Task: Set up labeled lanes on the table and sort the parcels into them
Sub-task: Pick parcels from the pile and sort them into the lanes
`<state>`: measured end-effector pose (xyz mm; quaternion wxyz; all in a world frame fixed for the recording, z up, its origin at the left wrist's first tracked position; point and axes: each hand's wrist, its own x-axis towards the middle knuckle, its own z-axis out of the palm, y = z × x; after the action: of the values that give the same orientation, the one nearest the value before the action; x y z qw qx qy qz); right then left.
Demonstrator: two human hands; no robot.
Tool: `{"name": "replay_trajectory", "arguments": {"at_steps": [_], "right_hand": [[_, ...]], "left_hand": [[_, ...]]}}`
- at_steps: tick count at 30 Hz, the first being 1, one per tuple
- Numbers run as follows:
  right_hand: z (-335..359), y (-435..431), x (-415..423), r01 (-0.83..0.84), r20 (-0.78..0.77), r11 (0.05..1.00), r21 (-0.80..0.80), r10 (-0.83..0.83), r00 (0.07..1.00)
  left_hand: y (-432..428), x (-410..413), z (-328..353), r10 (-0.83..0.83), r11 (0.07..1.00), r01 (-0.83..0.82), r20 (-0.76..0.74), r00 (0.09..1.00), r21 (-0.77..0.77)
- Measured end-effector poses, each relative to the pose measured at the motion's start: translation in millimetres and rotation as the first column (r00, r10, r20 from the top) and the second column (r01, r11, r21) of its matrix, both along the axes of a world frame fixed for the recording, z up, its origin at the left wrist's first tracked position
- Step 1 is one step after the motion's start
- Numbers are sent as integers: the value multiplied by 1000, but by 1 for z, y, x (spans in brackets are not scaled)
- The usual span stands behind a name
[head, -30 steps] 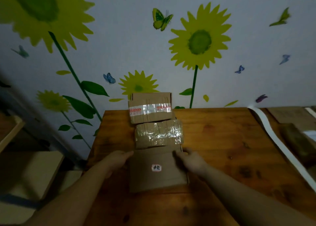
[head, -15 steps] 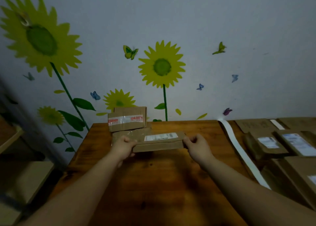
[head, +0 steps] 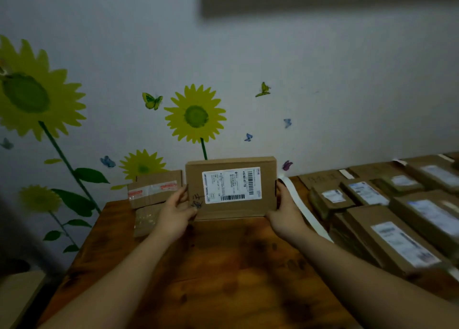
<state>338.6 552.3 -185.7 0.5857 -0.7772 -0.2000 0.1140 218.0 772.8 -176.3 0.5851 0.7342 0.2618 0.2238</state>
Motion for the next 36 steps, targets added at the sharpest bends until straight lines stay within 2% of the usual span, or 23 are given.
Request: {"name": "replay_trajectory", "arguments": {"at_steps": [2,5,9,13,17,19,20,22,25,27,28,30,31,34,36], "right_hand": [[1,-16,-10,17,21,1000,21,-18,1000],[-2,-47,-22,87,69,996,0,-87,994],[-12,-111,-28,242,-107,961,-136,-257,960],[-8,-190,-29,388,-187,922,-11,-383,905],[-9,-262,-17,606,-238,793,57,-579,780],[-9,-294,-7,714,-254,695,79,-679,689],[-10,-310,-3,733,-253,676,84,-697,671],[-14,-338,3,684,-247,725,88,-649,720],[-19,-385,13,530,-306,839,124,-476,825],[-19,-421,20,514,-267,850,115,-472,841],[-20,-439,25,528,-228,846,82,-499,836],[-22,-470,36,554,-169,832,22,-543,822],[-24,-482,42,559,-147,829,10,-552,821],[-26,-500,59,565,-132,825,-10,-561,817],[-32,-504,67,510,-62,859,-40,-512,857]], "left_hand": [[-8,1,-2,-31,999,31,0,1000,22],[-30,9,-10,-108,993,106,-46,993,-42],[-87,34,-16,-299,946,282,-87,950,-161],[-155,56,-10,-338,929,310,-125,933,-200],[-225,72,-2,-504,862,470,-212,837,-192],[-267,84,1,-580,801,515,-181,794,-306],[-291,92,1,-587,778,509,-137,798,-368],[-346,107,2,-555,756,466,-72,829,-459],[-430,131,1,-519,759,433,-49,854,-486],[-471,142,-1,-496,818,422,-107,862,-390],[-486,148,-4,-482,865,434,-175,858,-252],[-506,158,-9,-455,878,479,-285,844,15],[-513,164,-10,-469,862,504,-286,836,58],[-528,182,-13,-557,805,591,-271,785,58],[-536,193,-19,-594,772,633,-290,750,54]]}}
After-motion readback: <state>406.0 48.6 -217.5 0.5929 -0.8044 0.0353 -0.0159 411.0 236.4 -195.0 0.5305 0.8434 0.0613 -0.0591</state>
